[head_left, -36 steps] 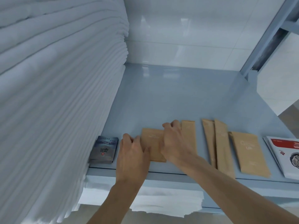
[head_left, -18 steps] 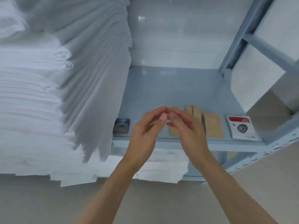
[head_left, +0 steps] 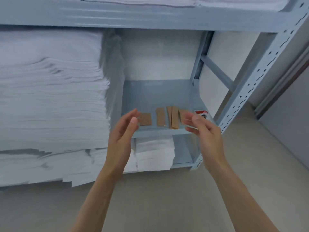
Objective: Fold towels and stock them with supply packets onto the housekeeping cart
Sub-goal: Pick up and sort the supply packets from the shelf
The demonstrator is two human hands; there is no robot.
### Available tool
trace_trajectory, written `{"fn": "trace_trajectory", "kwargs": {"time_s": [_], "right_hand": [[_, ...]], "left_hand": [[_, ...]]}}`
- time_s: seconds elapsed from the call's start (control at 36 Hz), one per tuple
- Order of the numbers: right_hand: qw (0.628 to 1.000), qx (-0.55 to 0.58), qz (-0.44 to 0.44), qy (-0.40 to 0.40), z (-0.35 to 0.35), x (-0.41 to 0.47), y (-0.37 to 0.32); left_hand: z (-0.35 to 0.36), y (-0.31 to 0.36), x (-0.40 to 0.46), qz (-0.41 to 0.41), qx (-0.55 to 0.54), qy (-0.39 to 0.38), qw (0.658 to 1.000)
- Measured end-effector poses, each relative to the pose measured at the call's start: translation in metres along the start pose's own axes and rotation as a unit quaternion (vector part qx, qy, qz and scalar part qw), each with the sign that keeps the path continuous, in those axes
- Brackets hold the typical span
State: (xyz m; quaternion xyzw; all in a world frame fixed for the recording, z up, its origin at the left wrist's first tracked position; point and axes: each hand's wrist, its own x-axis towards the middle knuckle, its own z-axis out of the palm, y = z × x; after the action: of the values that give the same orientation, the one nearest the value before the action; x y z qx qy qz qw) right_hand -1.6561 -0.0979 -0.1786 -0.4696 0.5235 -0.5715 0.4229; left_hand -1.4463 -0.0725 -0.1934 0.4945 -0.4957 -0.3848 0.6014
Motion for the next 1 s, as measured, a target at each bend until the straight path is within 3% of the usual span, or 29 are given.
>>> {"fn": "trace_trajectory", "kwargs": {"time_s": [0.5, 0.78, 1.0], "right_hand": [[0.997, 0.075, -0.01, 0.009, -0.099, 0.001, -0.038], [0.995, 0.1, -0.005, -0.007, -0.134, 0.031, -0.036], [0.994, 0.098, 0.029, -0.036, -0.135, 0.052, -0.015]], "left_hand": [[0.108, 0.059, -0.028, 0.022, -0.022, 0.059, 0.998], [0.152, 0.064, -0.023, 0.021, -0.008, 0.073, 0.997], [0.152, 0.043, -0.017, 0.001, 0.002, 0.129, 0.992]]}}
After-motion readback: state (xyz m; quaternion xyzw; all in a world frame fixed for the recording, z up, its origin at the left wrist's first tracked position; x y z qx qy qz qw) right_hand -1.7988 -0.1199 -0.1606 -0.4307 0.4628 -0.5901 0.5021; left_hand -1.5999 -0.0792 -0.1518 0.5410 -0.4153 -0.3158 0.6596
